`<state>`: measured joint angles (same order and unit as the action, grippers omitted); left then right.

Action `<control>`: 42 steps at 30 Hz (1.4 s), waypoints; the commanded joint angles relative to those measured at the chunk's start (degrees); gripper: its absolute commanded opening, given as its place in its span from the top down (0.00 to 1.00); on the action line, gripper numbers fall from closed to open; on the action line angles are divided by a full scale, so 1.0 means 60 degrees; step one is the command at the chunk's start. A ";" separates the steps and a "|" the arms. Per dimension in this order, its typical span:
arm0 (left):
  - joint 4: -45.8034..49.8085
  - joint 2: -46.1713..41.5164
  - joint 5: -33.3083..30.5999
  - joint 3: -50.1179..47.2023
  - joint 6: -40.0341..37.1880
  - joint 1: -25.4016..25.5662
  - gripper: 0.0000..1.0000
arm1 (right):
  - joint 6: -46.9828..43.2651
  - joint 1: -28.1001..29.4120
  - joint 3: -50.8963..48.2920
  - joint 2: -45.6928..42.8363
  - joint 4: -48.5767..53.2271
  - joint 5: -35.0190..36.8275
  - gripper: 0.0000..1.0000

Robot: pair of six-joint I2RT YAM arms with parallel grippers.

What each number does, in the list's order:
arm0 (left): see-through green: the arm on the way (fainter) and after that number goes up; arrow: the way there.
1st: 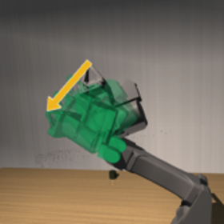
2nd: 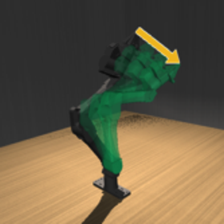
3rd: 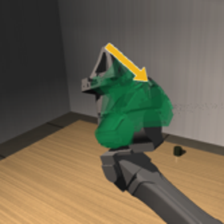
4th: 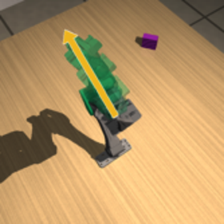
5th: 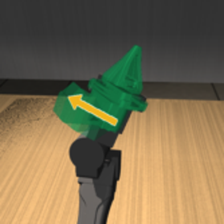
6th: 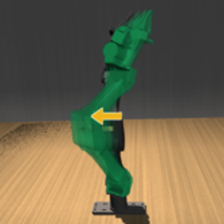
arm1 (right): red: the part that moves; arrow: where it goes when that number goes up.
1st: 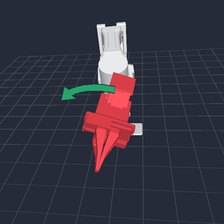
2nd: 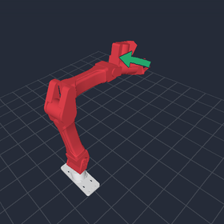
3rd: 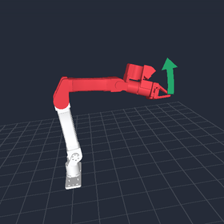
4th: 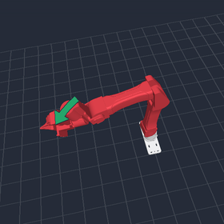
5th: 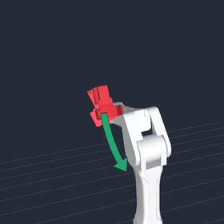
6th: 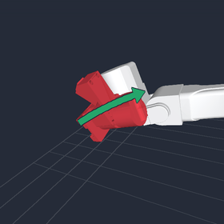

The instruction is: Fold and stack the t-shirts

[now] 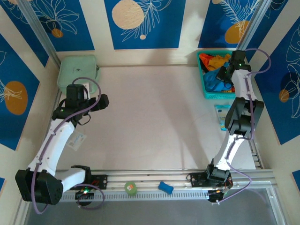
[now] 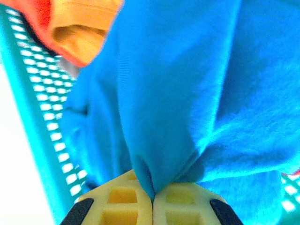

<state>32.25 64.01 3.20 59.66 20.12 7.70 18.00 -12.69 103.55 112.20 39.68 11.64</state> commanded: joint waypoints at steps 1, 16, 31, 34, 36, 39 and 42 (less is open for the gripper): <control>0.0532 -0.0169 0.0081 0.0729 0.0106 0.0163 0.02 | -0.0332 0.0759 -0.0555 -0.2395 -0.1059 -0.0302 1.00; 0.1832 -0.0770 0.0851 0.2325 0.0243 0.0340 0.02 | -0.1160 0.4523 0.0911 -0.5637 -0.0369 -0.1559 1.00; 0.3837 -0.1231 0.0496 0.3401 0.0038 0.0363 0.01 | 0.3445 0.8710 -0.1957 -0.5420 0.0482 0.2663 1.00; 0.4035 -0.1137 0.0757 0.3363 0.0111 0.0459 0.02 | 0.4244 0.8304 -0.2596 -0.4816 0.0680 0.2879 1.00; 0.4058 -0.1039 0.0870 0.3256 0.0172 0.0685 0.02 | 0.4508 0.7769 -0.3058 -0.4422 0.0455 0.2715 1.00; 0.3893 -0.0851 0.0727 0.2926 0.0313 0.1394 0.02 | 0.4501 0.6823 -0.3510 -0.3714 -0.0091 0.2283 1.00; 0.3431 -0.0421 0.0309 0.2433 0.0493 0.2595 0.02 | 0.4071 0.5986 -0.3379 -0.2788 -0.0515 0.1786 1.00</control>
<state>54.13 59.40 6.17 76.69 21.61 18.90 41.89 26.22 82.50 93.38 40.62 23.83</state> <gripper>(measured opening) 0.980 0.049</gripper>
